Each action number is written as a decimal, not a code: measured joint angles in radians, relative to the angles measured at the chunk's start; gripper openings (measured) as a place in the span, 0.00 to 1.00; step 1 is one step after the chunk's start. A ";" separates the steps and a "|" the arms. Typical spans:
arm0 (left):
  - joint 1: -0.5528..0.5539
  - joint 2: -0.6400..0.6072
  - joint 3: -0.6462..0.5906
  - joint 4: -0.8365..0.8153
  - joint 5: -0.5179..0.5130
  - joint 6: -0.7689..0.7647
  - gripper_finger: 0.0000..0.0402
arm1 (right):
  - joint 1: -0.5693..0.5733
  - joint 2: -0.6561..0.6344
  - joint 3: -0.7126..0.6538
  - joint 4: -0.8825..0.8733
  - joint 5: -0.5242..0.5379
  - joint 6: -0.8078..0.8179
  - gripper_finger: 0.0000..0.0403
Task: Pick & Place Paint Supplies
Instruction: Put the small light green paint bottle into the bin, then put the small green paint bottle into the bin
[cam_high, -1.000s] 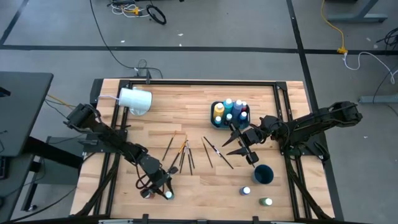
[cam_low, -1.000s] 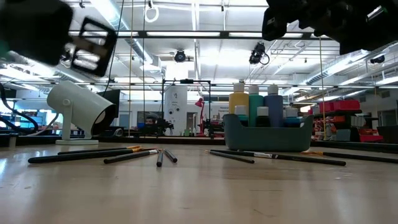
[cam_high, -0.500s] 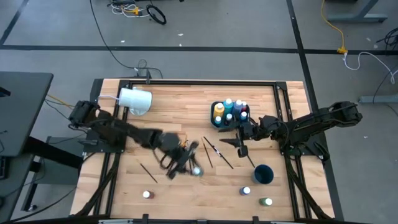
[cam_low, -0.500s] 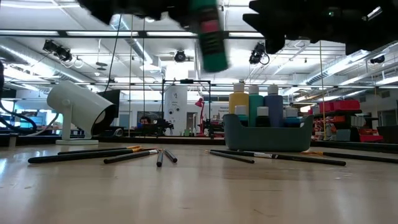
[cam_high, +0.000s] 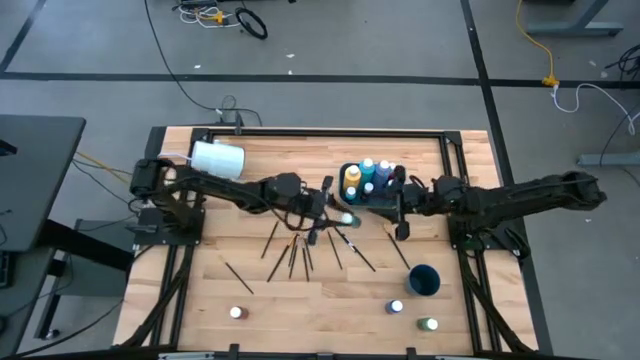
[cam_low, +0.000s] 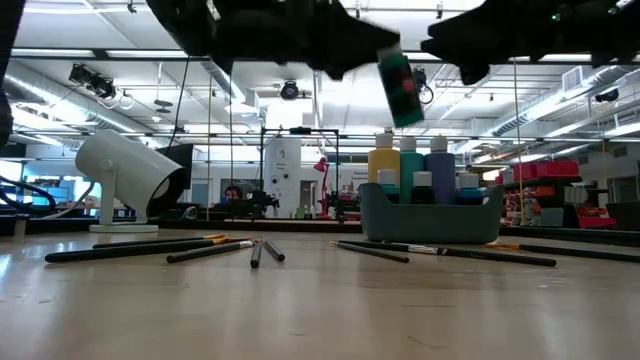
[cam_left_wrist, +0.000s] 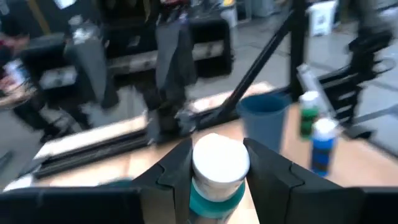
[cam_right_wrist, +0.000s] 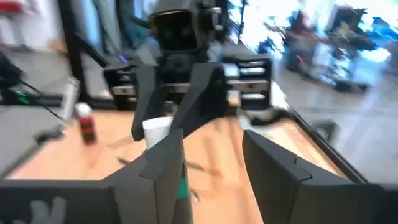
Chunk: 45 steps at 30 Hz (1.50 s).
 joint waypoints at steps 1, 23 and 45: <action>0.011 0.023 0.000 0.027 -0.020 -0.004 0.32 | 0.000 -0.024 -0.001 -0.025 0.024 0.002 0.42; 0.135 0.308 0.113 0.102 -0.174 -0.134 0.35 | 0.001 -0.085 0.000 -0.131 0.045 -0.019 0.42; 0.164 0.307 0.113 -0.005 -0.232 -0.154 0.36 | 0.001 -0.085 0.000 -0.122 0.043 -0.017 0.42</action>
